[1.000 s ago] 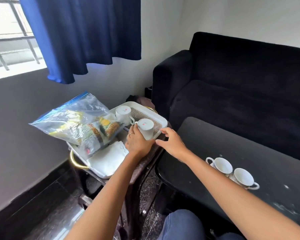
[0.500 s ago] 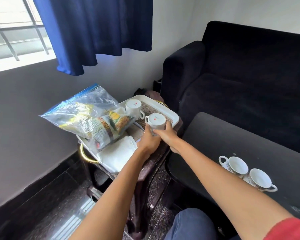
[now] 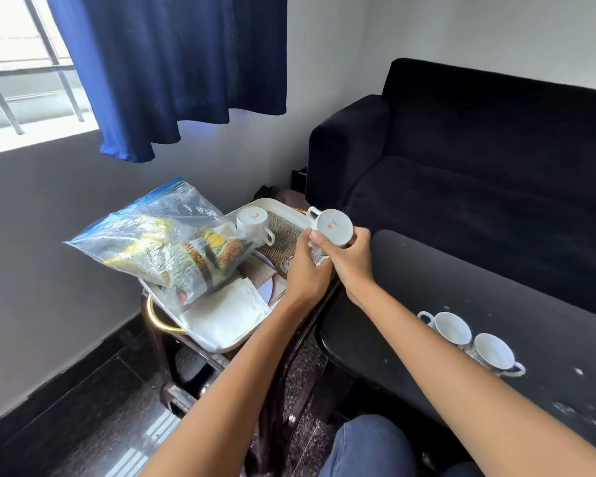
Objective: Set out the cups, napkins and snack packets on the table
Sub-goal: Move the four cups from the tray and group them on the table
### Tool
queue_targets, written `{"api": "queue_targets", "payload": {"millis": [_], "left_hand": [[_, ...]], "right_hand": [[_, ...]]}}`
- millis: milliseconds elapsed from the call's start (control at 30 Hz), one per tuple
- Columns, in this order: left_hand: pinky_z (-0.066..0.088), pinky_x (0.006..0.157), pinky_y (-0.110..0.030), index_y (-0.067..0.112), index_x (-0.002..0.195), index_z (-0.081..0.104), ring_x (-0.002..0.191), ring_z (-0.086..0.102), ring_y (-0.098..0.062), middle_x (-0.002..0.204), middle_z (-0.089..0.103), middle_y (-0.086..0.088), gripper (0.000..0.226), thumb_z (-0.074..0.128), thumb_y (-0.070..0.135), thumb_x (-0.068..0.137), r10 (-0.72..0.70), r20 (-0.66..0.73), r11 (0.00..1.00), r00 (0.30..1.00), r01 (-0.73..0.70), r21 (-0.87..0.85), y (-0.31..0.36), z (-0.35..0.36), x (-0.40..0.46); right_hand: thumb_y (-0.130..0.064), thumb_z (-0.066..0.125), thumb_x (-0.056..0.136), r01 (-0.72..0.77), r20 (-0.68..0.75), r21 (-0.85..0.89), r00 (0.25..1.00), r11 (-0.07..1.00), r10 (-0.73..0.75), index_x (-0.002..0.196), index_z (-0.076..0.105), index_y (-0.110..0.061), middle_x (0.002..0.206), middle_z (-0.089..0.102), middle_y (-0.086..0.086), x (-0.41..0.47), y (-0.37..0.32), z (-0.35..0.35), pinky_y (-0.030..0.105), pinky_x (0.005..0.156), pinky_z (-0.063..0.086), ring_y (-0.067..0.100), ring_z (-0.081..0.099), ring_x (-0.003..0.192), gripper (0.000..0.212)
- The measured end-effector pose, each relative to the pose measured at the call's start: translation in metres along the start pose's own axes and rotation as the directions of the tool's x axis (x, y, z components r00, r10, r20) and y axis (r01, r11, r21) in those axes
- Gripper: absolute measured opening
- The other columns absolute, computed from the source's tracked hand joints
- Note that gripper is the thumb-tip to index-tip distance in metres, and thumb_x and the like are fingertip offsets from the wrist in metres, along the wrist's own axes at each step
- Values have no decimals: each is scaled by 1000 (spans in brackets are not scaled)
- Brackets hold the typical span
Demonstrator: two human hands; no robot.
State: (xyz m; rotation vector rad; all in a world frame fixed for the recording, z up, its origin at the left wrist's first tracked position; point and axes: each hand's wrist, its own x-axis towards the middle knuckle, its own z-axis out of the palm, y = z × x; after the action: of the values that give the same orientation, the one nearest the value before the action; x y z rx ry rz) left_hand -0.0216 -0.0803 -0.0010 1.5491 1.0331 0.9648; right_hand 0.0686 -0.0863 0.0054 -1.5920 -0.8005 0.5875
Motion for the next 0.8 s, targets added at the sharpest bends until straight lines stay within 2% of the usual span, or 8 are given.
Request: {"api": "queue_targets", "payload": {"millis": [200,267,333,433,500,567,667,800], "left_hand": [[45,85,-10,16,125,55,97,59,9,108,62,13,38,45,4,90,38,-60,972,997,-51,-231,23,11,-11],[46,74,-12,15,109,62,90,64,-1,99,66,8,25,46,8,91,-105,-93,930,990,65,-361,32,15,-12],[46,72,-21,17,95,63,81,65,-9,94,67,5,19,45,25,95,-321,44,833,946,305,-462,40,16,-14],[48,85,-31,12,103,60,80,64,-13,92,67,1,50,41,56,92,-432,315,729,845,533,-429,40,12,-12],[54,78,-31,8,111,58,84,66,-18,99,67,-6,62,48,64,86,-417,426,724,803,577,-378,38,8,-10],[57,67,-28,10,113,58,83,68,-20,103,66,-11,62,61,61,79,-408,469,752,783,579,-314,37,8,-10],[57,67,-27,10,107,61,77,67,-20,92,66,-12,51,74,48,75,-412,488,793,769,566,-223,33,17,-13],[58,79,-31,13,97,65,80,70,-19,87,71,-6,36,80,34,72,-371,470,809,801,527,-259,27,26,-17]], "right_hand": [[-37,85,59,40,-133,100,991,994,-27,104,45,-18,97,60,-8,-12,-12,-32,22,71,49,6,62,90,63],[-34,86,59,92,-156,81,985,992,-79,101,45,-22,96,60,-11,-21,-11,-44,23,71,49,4,61,87,60],[-31,87,59,171,-169,-5,971,985,-170,100,46,-22,94,60,-14,-31,-8,-56,26,71,52,2,61,85,58],[-25,87,60,296,-138,-190,936,936,-324,109,46,-18,103,60,-15,-50,1,-75,27,74,50,5,61,93,64],[-23,86,60,356,-79,-314,914,880,-398,121,45,-16,124,58,-6,-60,7,-86,26,83,47,11,58,110,73],[-22,85,62,415,8,-430,890,802,-457,129,43,-15,140,49,-3,-70,11,-95,25,90,45,11,51,122,78],[-18,82,66,510,155,-510,847,693,-509,129,44,-12,146,42,-4,-78,14,-106,22,98,40,12,45,129,74],[-31,76,69,432,221,-387,901,814,-373,119,46,-28,144,42,-14,-84,4,-121,12,98,32,1,39,129,58]]}}
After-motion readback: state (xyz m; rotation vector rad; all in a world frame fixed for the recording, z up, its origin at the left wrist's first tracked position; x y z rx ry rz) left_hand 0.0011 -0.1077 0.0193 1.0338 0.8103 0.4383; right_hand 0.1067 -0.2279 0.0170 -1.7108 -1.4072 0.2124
